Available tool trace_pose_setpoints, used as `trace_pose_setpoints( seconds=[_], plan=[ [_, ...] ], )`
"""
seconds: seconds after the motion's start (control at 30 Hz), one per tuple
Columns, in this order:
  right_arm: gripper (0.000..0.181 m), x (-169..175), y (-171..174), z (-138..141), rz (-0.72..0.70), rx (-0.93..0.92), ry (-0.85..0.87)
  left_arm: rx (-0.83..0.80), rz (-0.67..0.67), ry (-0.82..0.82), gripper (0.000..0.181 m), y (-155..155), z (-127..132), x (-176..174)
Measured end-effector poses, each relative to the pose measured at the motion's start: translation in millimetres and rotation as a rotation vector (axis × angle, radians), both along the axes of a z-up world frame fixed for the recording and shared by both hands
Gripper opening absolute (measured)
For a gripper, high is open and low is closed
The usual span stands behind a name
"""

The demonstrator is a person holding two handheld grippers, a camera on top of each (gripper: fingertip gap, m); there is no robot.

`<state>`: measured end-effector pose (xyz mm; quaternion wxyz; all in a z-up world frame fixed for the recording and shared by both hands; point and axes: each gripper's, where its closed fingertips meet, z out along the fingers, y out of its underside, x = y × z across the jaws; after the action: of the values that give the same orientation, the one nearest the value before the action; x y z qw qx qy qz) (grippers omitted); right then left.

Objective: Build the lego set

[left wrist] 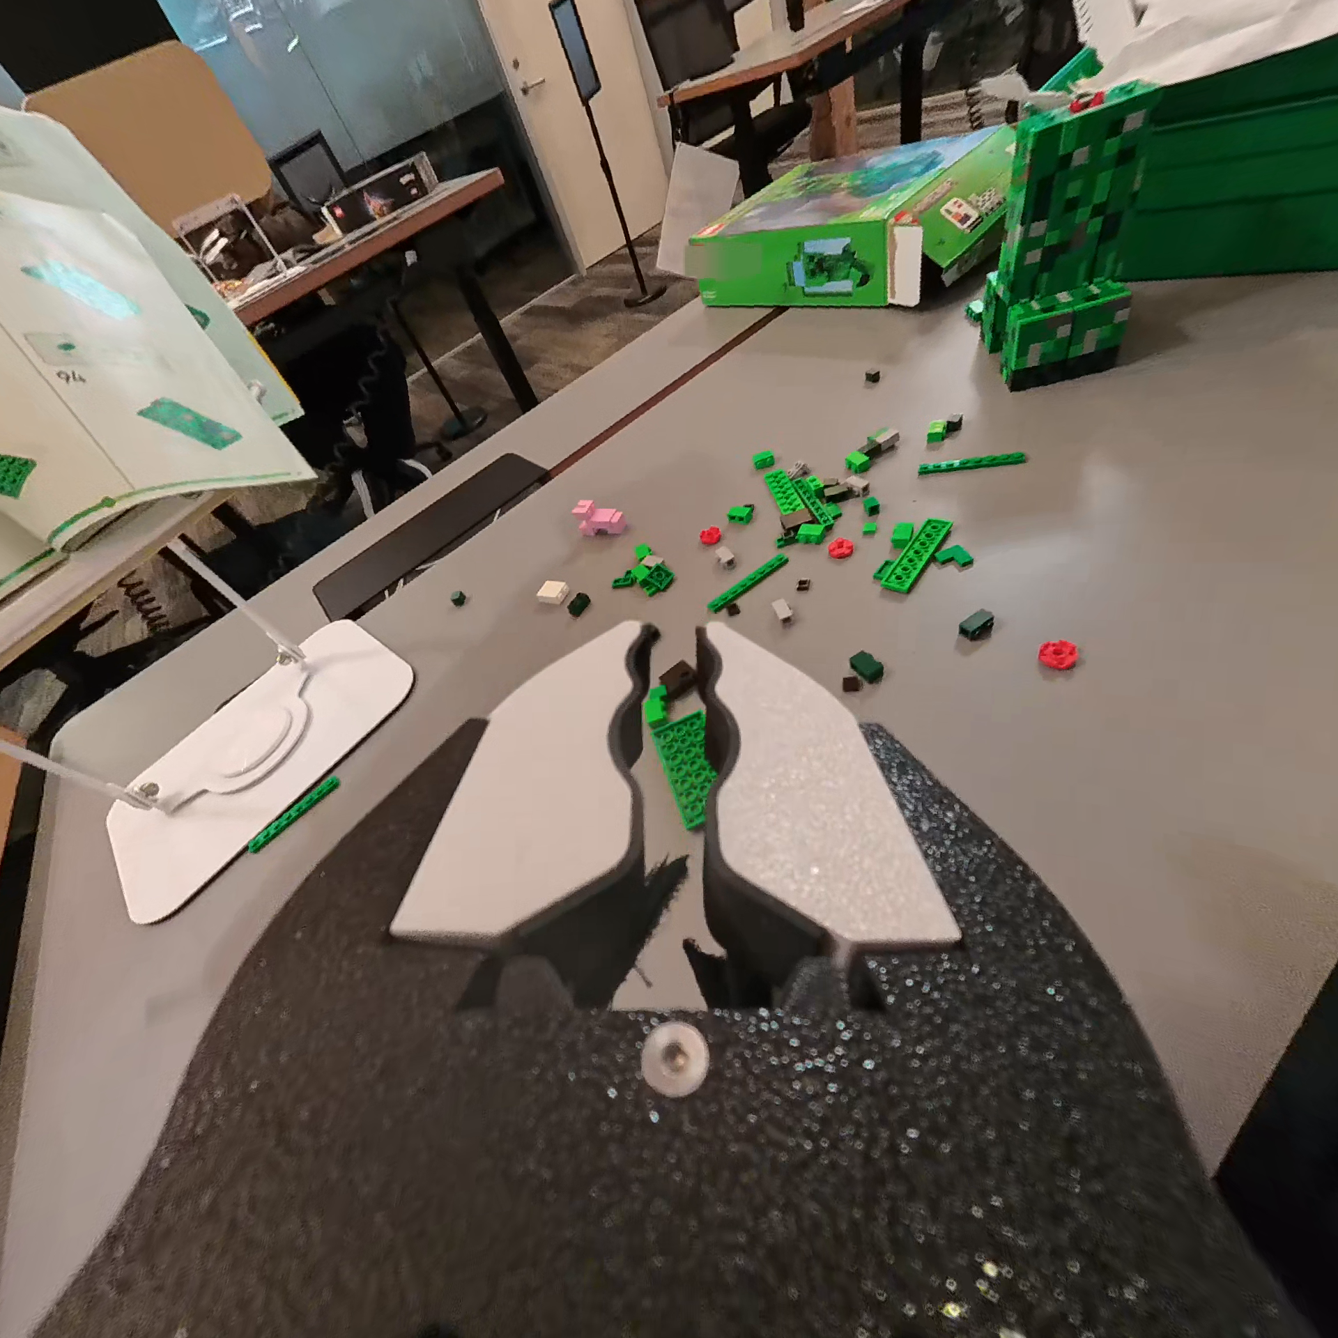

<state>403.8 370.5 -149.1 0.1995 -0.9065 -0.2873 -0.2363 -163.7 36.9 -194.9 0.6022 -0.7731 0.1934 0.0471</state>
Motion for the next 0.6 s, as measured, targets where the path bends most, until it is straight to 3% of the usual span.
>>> trace_pose_setpoints(
  seconds=[0.17, 0.23, 0.4, 0.6],
  plan=[
    [0.002, 8, 8, -59, -0.077, -0.176, -0.089, -0.026, 0.010, -0.017, 0.011, -3, -8, -4],
    [0.001, 6, 15, -68, -0.081, -0.176, -0.092, -0.040, 0.010, -0.023, 0.011, -3, -12, -5],
    [0.003, -8, 19, -71, -0.049, -0.186, -0.082, -0.065, 0.014, -0.035, 0.011, -4, -20, -8],
    [0.036, -13, 7, -46, -0.050, -0.112, 0.084, -0.065, 0.026, -0.056, 0.013, -7, -23, -15]
  ],
)
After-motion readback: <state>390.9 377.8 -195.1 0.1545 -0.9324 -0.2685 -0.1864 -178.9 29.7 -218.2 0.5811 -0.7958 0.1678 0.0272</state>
